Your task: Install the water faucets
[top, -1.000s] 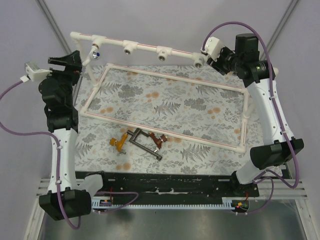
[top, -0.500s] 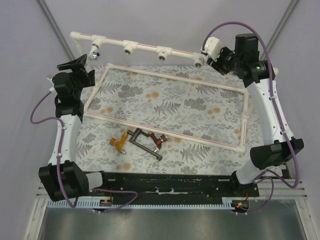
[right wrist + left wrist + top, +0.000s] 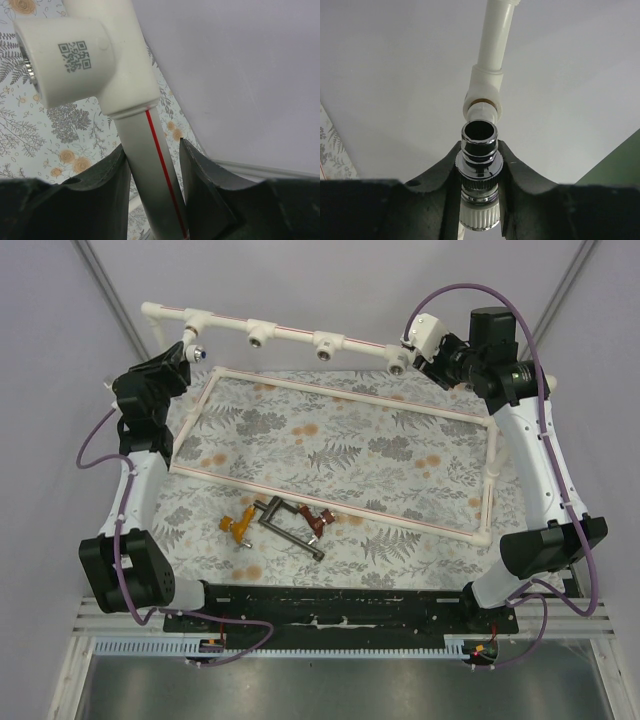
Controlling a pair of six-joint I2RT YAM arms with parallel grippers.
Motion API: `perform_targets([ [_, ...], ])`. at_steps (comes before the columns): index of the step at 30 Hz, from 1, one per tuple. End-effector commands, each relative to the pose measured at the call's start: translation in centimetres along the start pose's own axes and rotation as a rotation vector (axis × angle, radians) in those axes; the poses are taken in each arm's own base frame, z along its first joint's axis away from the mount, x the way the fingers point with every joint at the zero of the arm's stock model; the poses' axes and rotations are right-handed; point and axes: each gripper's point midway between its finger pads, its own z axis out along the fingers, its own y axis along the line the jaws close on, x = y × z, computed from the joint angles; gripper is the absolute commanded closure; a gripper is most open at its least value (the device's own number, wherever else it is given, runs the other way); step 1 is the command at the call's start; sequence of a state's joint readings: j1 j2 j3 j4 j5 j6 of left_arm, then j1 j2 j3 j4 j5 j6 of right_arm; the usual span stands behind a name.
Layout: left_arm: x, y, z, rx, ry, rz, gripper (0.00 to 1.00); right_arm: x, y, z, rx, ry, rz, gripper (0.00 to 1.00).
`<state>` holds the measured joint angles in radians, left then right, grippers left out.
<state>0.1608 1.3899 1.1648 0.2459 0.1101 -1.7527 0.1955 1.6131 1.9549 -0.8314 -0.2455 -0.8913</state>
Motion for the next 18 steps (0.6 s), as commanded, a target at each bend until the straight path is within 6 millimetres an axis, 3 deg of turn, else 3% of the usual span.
perform_targets([
  [1,1.1,-3.5,0.2,0.126,0.042,0.023,0.87,1.5,1.5,0.0,-0.025,0.069,0.094,1.0],
  [4,1.1,-3.4,0.2,0.136,0.039,0.172,0.96,1.5,1.5,0.0,-0.027,0.07,0.093,1.0],
  [9,0.7,-3.2,-0.1,0.11,0.024,0.743,0.98,1.6,1.5,0.0,-0.026,0.074,0.092,1.0],
  [13,0.0,-2.6,-0.7,0.109,0.021,1.342,0.98,1.6,1.6,0.0,-0.028,0.074,0.092,1.0],
  [15,0.3,-2.2,-1.3,0.145,0.045,1.752,0.96,1.6,1.7,0.1,-0.032,0.073,0.093,1.0],
  [17,0.9,-0.5,-1.6,0.174,0.078,2.216,0.86,1.5,1.5,0.1,-0.028,0.071,0.093,1.0],
  [18,2.1,1.2,-1.9,0.22,0.133,2.404,0.78,1.5,1.6,0.1,-0.03,0.069,0.095,1.0],
])
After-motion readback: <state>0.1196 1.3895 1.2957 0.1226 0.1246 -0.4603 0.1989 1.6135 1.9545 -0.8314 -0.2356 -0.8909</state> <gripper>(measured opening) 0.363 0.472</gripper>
